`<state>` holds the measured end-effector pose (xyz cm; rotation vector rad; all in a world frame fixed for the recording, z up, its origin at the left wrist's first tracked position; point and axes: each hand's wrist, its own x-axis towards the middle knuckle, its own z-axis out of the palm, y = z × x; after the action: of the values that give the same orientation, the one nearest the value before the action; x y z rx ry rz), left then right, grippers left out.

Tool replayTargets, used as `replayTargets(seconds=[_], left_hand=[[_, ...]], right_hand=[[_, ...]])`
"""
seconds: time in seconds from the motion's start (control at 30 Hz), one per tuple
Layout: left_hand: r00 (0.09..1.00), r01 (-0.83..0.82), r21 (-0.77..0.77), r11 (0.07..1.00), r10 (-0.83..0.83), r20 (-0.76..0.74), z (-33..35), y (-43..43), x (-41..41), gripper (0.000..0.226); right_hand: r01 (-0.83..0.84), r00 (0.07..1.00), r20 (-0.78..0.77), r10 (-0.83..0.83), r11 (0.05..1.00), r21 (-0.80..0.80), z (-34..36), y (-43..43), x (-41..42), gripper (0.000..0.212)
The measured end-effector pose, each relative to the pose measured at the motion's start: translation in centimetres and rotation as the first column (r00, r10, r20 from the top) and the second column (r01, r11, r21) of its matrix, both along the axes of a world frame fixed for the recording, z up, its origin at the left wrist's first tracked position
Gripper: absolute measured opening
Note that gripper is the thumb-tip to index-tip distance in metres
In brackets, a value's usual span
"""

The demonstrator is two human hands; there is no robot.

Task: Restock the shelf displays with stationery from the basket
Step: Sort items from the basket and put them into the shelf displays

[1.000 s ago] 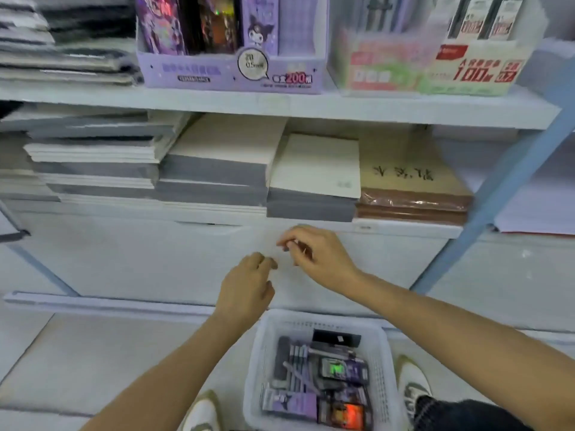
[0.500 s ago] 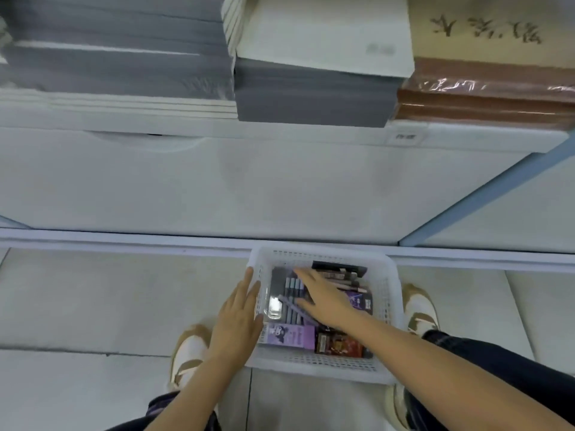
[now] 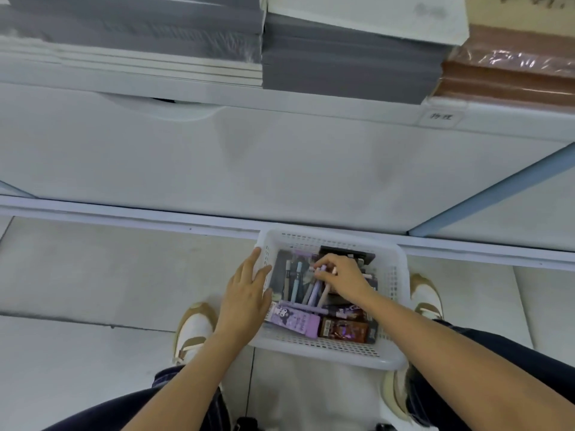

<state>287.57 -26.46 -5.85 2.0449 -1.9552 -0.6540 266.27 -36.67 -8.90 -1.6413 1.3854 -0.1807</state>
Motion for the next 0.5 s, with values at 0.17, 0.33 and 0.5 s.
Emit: replayTargets(seconds=[0.17,0.33,0.5], left_hand=[[0.992,-0.119,-0.057,0.991,0.116,-0.049,1.6,-1.6,-0.8,0.026],[0.939,-0.168,0.0,0.986,0.16,-0.305,3.1,-3.1,-1.6,0.023],[0.665,0.044,0.395,0.917,0.269,-0.697,4.6,-4.0,-2.3,0.025]], right_hand=[[0.006,0.993,0.122,-0.006,1.0,-0.006,4.3,-3.2,0.0,0.005],[-0.012,0.967,0.252,0.025,0.999,-0.053,7.6,-4.5,1.2,0.008],[-0.136,0.935,0.328,0.134,0.991,-0.019,8.2,-3.1,3.8,0.008]])
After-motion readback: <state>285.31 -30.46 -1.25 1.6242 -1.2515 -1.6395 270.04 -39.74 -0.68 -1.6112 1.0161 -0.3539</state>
